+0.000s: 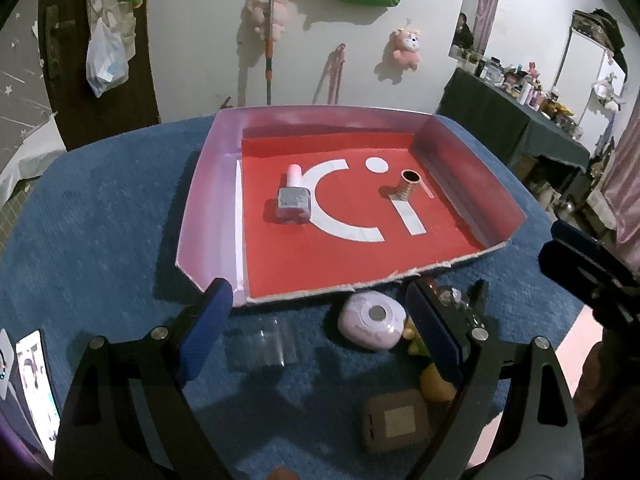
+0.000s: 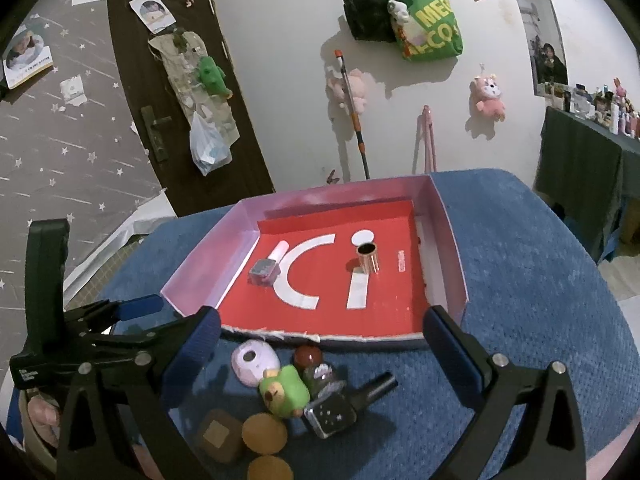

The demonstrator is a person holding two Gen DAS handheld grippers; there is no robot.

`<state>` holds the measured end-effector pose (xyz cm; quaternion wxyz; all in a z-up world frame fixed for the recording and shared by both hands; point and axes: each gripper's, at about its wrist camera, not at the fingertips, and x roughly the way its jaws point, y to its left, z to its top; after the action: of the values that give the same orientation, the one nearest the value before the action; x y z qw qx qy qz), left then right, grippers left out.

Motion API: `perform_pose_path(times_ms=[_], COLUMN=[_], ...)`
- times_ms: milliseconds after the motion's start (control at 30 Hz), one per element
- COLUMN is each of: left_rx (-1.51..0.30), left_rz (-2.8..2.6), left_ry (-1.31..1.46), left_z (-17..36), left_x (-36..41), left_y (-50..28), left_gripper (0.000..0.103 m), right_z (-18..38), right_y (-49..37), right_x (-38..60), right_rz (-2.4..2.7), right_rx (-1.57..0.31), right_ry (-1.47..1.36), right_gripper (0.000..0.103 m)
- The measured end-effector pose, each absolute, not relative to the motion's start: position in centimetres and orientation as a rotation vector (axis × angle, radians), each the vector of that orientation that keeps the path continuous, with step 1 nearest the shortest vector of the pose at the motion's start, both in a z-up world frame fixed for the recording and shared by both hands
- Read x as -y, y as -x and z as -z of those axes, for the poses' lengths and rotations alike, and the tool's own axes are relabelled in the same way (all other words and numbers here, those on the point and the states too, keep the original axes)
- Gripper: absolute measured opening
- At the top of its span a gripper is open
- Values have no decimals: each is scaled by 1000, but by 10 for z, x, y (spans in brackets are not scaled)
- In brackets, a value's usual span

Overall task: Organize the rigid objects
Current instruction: 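Withdraw both grippers from the box back toward the remaining objects, then grasp the brown square compact with the left gripper while the right grasps the black star-print bottle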

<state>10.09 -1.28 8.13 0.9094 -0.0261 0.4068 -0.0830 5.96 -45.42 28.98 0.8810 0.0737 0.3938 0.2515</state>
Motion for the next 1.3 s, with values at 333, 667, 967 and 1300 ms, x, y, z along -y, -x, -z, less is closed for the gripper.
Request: perform_pose_path(times_ms=[333, 667, 967, 1300], left_rx=[-851, -869, -902, -932], left_rz=[177, 176, 174, 200], left_ry=[57, 62, 67, 85], left_z=[-73, -59, -40, -29], left_x=[17, 19, 20, 22], left_y=[-85, -72, -61, -51], left_gripper=[89, 89, 89, 89], right_z=[-281, -269, -248, -231], right_y=[-40, -25, -15, -15], right_x=[454, 462, 465, 463], right_rz=[-522, -517, -500, -449], right_rx=[-840, -851, -885, -923], right_ry=[-135, -141, -139, -86], right_gripper=[103, 103, 99, 97])
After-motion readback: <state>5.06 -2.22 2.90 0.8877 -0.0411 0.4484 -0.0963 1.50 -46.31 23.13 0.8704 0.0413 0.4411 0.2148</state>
